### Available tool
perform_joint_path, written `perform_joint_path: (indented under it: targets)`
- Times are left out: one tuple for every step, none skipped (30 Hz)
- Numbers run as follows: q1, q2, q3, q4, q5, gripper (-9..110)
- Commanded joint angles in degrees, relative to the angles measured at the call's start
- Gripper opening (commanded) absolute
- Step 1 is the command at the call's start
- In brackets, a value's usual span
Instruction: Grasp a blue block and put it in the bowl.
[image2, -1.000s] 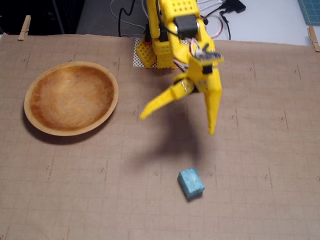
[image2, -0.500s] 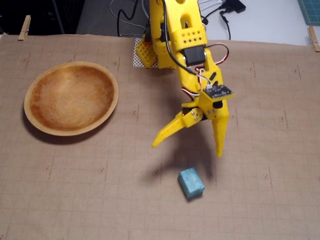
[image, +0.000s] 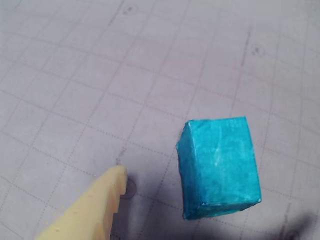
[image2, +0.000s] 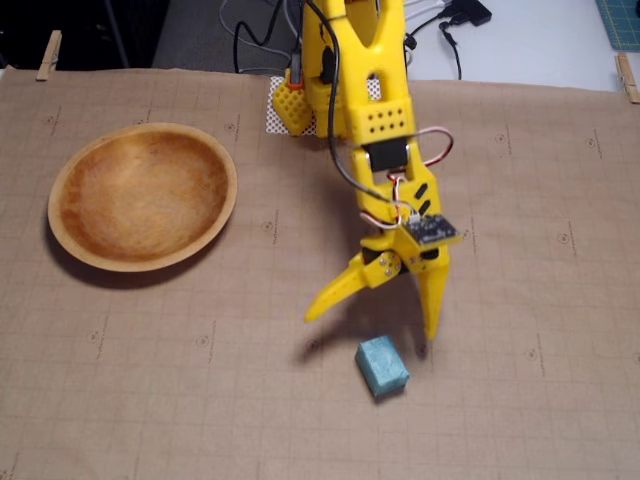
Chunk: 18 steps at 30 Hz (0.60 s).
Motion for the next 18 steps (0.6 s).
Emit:
perform_joint_path:
  targets:
    - [0.62, -1.49, -3.43, -6.42, 0.79, 66]
    - [0.62, -2.29, -3.43, -7.47, 0.88, 66]
    - [0.70, -3.08, -3.43, -8.35, 0.88, 66]
    - [0.88, -3.69, -3.43, -8.96, 1.05, 66]
    - [1.32, -4.22, -3.43, -9.14, 1.49, 66]
    - [1.67, -4.57, -3.43, -9.23, 2.55, 66]
    - [2.20, -5.10, -3.34, -9.23, 4.48, 66]
    - [2.55, -5.63, -3.34, -9.23, 5.45, 66]
    - [2.81, -6.06, -3.52, -9.23, 6.33, 65]
    - [2.99, -6.50, -3.78, -9.23, 6.77, 65]
    - [3.34, -7.03, -4.04, -9.84, 6.59, 65]
    - [3.60, -7.29, -4.13, -9.93, 6.33, 65]
    - [3.87, -7.56, -4.13, -9.93, 6.42, 65]
    - [4.04, -7.82, -4.22, -9.93, 6.59, 65]
    - [4.31, -7.91, -4.39, -9.93, 6.68, 66]
    - [4.83, -8.00, -4.39, -9.58, 6.77, 66]
    - [5.36, -8.00, -4.39, -9.49, 6.77, 65]
    - [5.62, -8.00, -4.48, -9.40, 6.68, 65]
